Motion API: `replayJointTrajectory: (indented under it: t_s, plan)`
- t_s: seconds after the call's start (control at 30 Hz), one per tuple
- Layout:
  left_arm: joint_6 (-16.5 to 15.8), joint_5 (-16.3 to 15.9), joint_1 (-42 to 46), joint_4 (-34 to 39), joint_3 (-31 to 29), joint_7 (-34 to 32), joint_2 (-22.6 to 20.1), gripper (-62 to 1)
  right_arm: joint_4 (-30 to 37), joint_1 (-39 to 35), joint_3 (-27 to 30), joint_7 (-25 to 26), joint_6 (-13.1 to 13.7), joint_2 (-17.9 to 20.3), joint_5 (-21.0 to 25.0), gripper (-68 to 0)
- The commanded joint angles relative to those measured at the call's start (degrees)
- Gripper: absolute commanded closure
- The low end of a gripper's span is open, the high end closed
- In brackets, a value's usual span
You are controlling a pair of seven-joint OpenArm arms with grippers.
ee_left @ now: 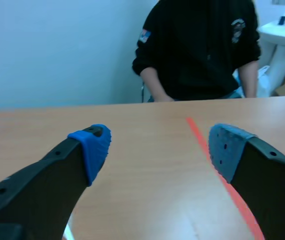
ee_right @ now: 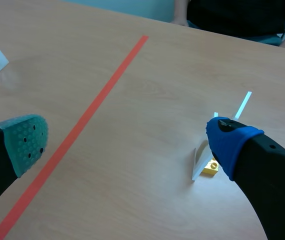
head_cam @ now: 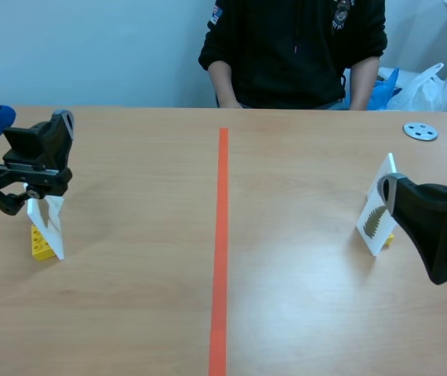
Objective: Sort the leaf by its shape. The table is split by an orange tape line. A compound leaf with several leaflets goes to the left side, a simple leaf with one blade goes to the right side. Return to the home posture when a red brick is placed on the table.
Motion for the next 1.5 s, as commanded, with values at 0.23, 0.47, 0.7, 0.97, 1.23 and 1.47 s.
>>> replayJointTrajectory:
  t_s: [0.23,0.47,0.7,0.97,1.23,1.47]
  plan:
    - [-12.1,-2.5,13.6,10.3,-0.4,2.1,0.0,-62.3,0.2,0.5,0.4,0.4,0.0,0.2,0.4,-67.9]
    - [-13.8,-2.5,20.1,16.6,-0.4,11.1,-0.2,-62.3,0.2,0.3,0.4,-0.9,0.6,0.2,0.4,-67.9]
    - [-13.8,-2.5,21.0,17.2,-0.4,11.8,-0.2,-62.3,0.2,0.3,0.4,-0.9,0.7,0.2,0.4,-67.9]
    - [-14.0,-2.5,20.9,17.1,-0.4,11.4,-0.2,-62.3,0.2,0.3,0.4,-0.2,0.7,0.2,0.4,-67.9]
    - [-14.0,-2.5,20.9,17.1,-0.4,11.8,-0.2,-62.3,0.2,0.3,0.4,-0.7,0.7,0.2,0.4,-67.9]
    - [-14.0,-2.5,20.9,17.1,-0.4,11.8,-0.2,-62.3,0.2,0.3,0.4,-0.9,0.7,0.2,0.4,-67.9]
